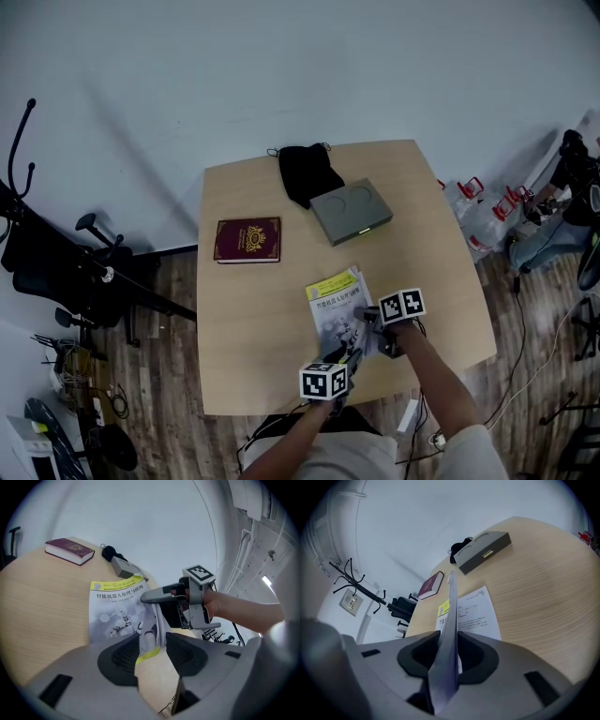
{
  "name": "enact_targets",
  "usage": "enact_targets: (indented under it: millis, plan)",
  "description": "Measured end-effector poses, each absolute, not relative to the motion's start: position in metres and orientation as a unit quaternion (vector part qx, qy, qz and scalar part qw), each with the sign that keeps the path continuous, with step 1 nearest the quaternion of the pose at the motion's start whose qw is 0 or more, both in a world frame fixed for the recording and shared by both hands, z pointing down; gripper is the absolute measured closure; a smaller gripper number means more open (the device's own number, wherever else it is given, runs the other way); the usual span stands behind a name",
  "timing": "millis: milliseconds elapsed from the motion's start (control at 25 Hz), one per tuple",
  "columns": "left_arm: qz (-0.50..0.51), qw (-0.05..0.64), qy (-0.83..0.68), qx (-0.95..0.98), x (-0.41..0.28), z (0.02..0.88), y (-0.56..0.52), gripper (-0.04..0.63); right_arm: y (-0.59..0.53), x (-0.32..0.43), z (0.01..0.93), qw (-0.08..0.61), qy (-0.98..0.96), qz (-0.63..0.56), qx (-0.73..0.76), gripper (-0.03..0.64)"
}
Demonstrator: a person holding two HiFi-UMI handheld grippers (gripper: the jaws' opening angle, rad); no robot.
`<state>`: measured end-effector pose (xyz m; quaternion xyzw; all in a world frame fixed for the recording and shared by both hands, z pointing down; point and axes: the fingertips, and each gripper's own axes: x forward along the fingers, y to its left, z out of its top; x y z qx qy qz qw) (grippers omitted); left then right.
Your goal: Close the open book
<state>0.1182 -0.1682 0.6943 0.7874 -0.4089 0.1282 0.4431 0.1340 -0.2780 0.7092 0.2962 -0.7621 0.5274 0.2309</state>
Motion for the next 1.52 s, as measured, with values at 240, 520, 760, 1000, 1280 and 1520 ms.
enact_targets:
  millis: [240,520,760,1000,1280,1520]
  plan:
    - [0.146,0.442,-0.425,0.776,0.100,0.707,-0.161,0.417,-0.280,0.144,0.721,0.241,-0.757,0.523,0.309,0.526]
    - [0.152,0.451,-0.440,0.761,0.081,0.719,-0.157,0.417,-0.287,0.155,0.737,0.239,-0.747,0.528,0.325,0.574]
    - [0.152,0.456,-0.444,0.756,0.076,0.721,-0.154,0.417,-0.288,0.160,0.747,0.250,-0.742,0.523,0.335,0.564]
    - [0.146,0.453,-0.451,0.755,0.073,0.726,-0.154,0.419,-0.289,0.164,0.759,0.252,-0.735,0.523,0.350,0.552]
    - [0.152,0.453,-0.464,0.746,0.068,0.733,-0.154,0.420,-0.291,0.167,0.766,0.269,-0.728,0.513,0.365,0.537]
    - [0.157,0.429,-0.477,0.751,0.060,0.730,-0.158,0.427,-0.291,0.169,0.765,0.314,-0.739,0.444,0.398,0.502]
